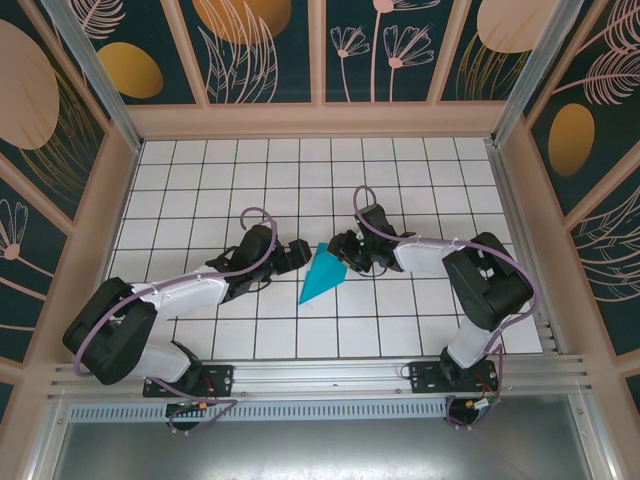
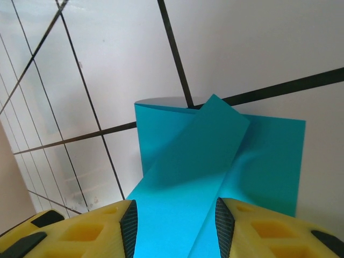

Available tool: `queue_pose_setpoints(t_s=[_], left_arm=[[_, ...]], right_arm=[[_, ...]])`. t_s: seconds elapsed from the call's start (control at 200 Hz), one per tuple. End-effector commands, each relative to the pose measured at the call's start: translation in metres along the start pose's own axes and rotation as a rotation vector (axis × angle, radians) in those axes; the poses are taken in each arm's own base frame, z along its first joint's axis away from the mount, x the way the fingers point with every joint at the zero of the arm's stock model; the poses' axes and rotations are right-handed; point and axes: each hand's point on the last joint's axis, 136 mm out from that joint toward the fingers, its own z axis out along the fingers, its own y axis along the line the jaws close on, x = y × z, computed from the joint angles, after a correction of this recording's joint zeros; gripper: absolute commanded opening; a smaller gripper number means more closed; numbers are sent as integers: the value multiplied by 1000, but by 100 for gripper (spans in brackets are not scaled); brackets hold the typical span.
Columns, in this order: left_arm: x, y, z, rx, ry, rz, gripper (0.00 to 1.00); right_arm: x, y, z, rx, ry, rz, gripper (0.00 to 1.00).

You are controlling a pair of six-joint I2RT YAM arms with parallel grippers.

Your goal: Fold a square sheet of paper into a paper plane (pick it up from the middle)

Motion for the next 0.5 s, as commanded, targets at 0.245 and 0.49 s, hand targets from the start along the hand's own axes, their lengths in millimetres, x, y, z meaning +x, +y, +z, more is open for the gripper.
queue_pose_setpoints(t_s=[0.245,0.49], left_arm=[[-2,4,0,-4,1,-13,99],[-2,7,0,-7,1,-22,99]], right_arm=[[12,14,12,-51,67,-6,45],[18,34,10,-160,82,-56,39]])
